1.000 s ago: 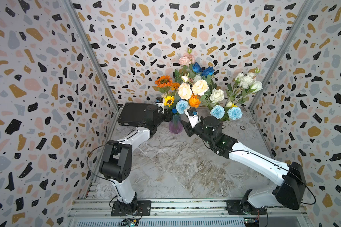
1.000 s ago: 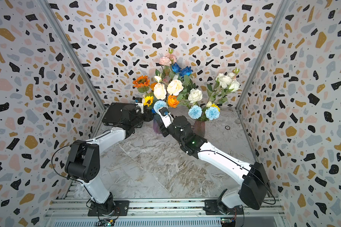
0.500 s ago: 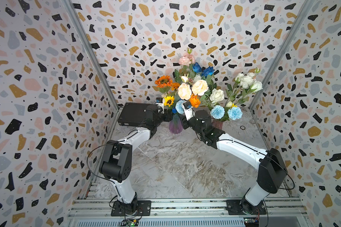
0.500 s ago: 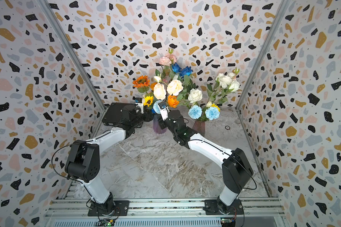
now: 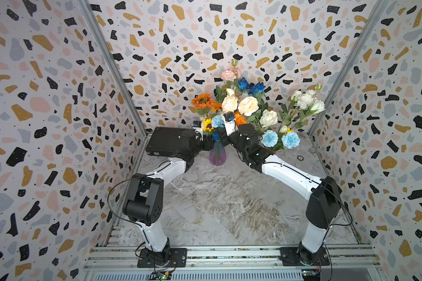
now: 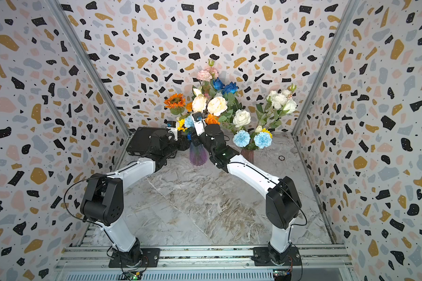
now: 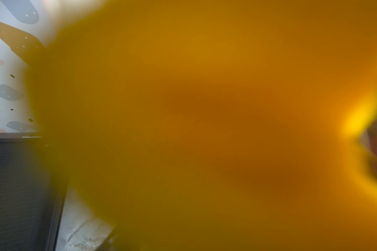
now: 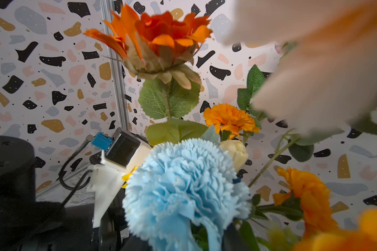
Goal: Pick out blue flowers from the vase
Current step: Pick up the flower from the vase.
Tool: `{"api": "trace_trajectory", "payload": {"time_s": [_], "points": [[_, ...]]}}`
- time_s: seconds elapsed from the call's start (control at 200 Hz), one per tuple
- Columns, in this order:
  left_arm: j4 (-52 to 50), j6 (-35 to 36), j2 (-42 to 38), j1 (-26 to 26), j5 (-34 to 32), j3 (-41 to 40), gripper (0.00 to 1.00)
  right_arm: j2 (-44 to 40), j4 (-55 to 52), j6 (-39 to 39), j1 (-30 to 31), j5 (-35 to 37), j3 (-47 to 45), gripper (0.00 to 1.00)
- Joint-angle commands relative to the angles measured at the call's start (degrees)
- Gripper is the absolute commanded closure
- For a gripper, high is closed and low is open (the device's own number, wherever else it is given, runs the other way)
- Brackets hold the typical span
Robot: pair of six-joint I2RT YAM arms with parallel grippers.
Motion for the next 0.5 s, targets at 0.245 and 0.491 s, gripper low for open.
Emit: {"api": "trace_trajectory", "payload": {"time_s": [0.245, 0.491], "points": [[-0.8, 0.8, 1.8, -0.2, 1.1, -1.2, 0.38, 3.7, -4.0, 0.4, -1.8, -1.5, 7.3, 0.42], [-0.6, 0.8, 2.3, -0.2, 1.1, -0.9, 0.38, 4.8, -2.0, 1.5, -3.3, -1.8, 9.0, 0.57]]}}
